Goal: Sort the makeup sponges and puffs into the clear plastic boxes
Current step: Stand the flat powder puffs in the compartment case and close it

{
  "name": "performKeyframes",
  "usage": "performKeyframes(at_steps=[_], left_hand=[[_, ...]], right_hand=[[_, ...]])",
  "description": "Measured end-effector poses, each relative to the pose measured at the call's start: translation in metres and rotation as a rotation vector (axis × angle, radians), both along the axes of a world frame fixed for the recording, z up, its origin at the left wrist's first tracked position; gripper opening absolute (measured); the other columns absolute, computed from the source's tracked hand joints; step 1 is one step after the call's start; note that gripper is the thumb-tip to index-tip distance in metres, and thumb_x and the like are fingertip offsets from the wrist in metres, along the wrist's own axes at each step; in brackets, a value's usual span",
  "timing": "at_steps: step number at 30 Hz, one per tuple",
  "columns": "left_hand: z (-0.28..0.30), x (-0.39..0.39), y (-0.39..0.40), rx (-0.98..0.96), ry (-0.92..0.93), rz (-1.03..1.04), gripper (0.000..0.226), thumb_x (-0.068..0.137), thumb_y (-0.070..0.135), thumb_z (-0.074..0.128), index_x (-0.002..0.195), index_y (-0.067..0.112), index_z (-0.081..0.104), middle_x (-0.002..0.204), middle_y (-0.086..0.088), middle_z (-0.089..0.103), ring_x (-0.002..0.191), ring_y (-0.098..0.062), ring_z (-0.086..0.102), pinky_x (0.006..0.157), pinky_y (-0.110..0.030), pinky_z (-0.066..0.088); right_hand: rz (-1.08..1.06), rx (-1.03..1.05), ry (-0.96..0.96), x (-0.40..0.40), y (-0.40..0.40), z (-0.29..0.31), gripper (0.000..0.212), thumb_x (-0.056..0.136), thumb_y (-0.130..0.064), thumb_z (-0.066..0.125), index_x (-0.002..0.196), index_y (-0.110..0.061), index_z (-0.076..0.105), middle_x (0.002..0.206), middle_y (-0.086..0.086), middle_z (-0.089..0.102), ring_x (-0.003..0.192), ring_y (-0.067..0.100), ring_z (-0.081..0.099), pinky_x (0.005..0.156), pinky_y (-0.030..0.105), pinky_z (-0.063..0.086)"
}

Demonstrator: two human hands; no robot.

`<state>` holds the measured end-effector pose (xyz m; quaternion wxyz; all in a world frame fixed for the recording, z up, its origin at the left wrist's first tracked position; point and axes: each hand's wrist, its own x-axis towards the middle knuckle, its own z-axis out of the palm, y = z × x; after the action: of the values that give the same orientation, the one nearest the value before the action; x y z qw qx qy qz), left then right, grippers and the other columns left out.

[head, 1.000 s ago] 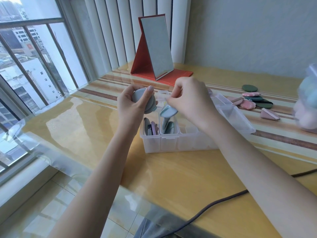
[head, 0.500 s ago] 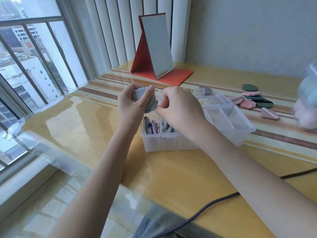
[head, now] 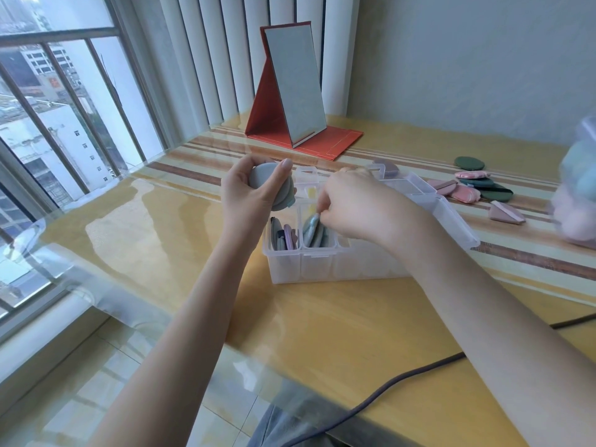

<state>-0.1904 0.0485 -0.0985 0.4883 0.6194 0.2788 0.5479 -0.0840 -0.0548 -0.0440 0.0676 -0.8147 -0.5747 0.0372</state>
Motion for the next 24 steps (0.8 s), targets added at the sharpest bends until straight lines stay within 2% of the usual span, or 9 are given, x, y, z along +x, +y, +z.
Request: performKeyframes(at_steps=[3,6,9,12,15,17,19,22,24], left_hand=[[0.001,0.000,-0.001,-0.011,-0.004,-0.014,0.026,0.073,0.035,0.077,0.069,0.017,0.058,0.076,-0.015,0.059,0.069,-0.027,0.059,0.064,-0.060,0.054],[0.002,0.000,-0.003,-0.017,-0.004,-0.016,0.025,0.075,0.032,0.076,0.069,0.016,0.058,0.076,-0.015,0.058,0.067,-0.025,0.059,0.064,-0.055,0.057],[0.004,0.001,-0.004,-0.026,-0.007,-0.007,0.024,0.079,0.024,0.076,0.069,0.015,0.056,0.076,-0.015,0.057,0.067,-0.026,0.059,0.061,-0.047,0.058],[0.003,0.001,-0.003,-0.022,-0.001,-0.007,0.024,0.079,0.023,0.075,0.068,0.015,0.056,0.077,-0.015,0.057,0.067,-0.026,0.060,0.060,-0.044,0.059],[0.003,0.002,-0.004,0.009,0.012,0.003,0.023,0.080,0.022,0.075,0.070,0.013,0.056,0.077,-0.015,0.057,0.067,-0.023,0.060,0.056,-0.036,0.058],[0.002,0.002,-0.003,0.031,0.023,0.016,0.022,0.081,0.021,0.074,0.071,0.012,0.056,0.078,-0.015,0.057,0.067,-0.021,0.060,0.052,-0.027,0.055],[0.001,0.001,-0.001,0.033,0.021,0.013,0.024,0.079,0.027,0.076,0.071,0.014,0.057,0.079,-0.015,0.059,0.070,-0.024,0.060,0.054,-0.031,0.056],[0.000,0.001,0.001,0.073,0.060,0.021,0.023,0.077,0.035,0.074,0.070,0.020,0.058,0.073,-0.005,0.059,0.070,-0.019,0.060,0.060,-0.039,0.058],[0.002,0.003,-0.001,0.107,0.070,0.023,0.020,0.084,0.027,0.069,0.072,0.017,0.057,0.068,0.003,0.055,0.063,-0.005,0.054,0.057,-0.024,0.051]], right_hand=[[0.036,-0.133,-0.030,-0.006,-0.004,0.003,0.030,0.090,-0.010,0.048,0.115,-0.015,0.063,0.115,0.012,0.049,0.127,0.032,0.032,0.101,0.044,0.041],[0.032,-0.197,-0.016,-0.004,-0.005,0.006,0.032,0.090,-0.011,0.048,0.119,-0.016,0.062,0.126,0.015,0.045,0.132,0.032,0.027,0.103,0.045,0.039],[0.046,-0.218,-0.025,-0.005,-0.002,0.002,0.025,0.092,-0.012,0.049,0.114,-0.014,0.062,0.105,0.010,0.046,0.127,0.032,0.030,0.091,0.039,0.039],[0.070,-0.162,0.065,-0.003,-0.002,0.002,0.018,0.095,-0.020,0.051,0.104,-0.011,0.064,0.087,0.006,0.050,0.112,0.028,0.046,0.077,0.030,0.038],[0.084,-0.117,0.283,0.002,-0.005,0.012,0.033,0.098,-0.027,0.049,0.106,-0.001,0.069,0.075,0.010,0.056,0.069,0.021,0.048,0.057,0.026,0.032],[0.100,-0.097,0.362,0.004,-0.005,0.015,0.032,0.099,-0.023,0.048,0.109,-0.002,0.069,0.084,0.019,0.060,0.072,0.022,0.046,0.062,0.029,0.034],[0.105,-0.050,0.360,0.005,-0.004,0.014,0.027,0.098,-0.020,0.048,0.105,-0.012,0.073,0.093,0.009,0.066,0.075,0.021,0.054,0.063,0.027,0.041],[0.092,0.148,0.397,0.004,0.001,0.010,0.022,0.099,-0.026,0.049,0.099,-0.019,0.070,0.083,-0.003,0.061,0.061,0.008,0.050,0.049,0.018,0.035],[0.084,0.283,0.490,0.002,0.003,0.008,0.019,0.098,-0.036,0.049,0.099,-0.020,0.059,0.082,-0.007,0.058,0.068,0.008,0.056,0.053,0.021,0.037]])
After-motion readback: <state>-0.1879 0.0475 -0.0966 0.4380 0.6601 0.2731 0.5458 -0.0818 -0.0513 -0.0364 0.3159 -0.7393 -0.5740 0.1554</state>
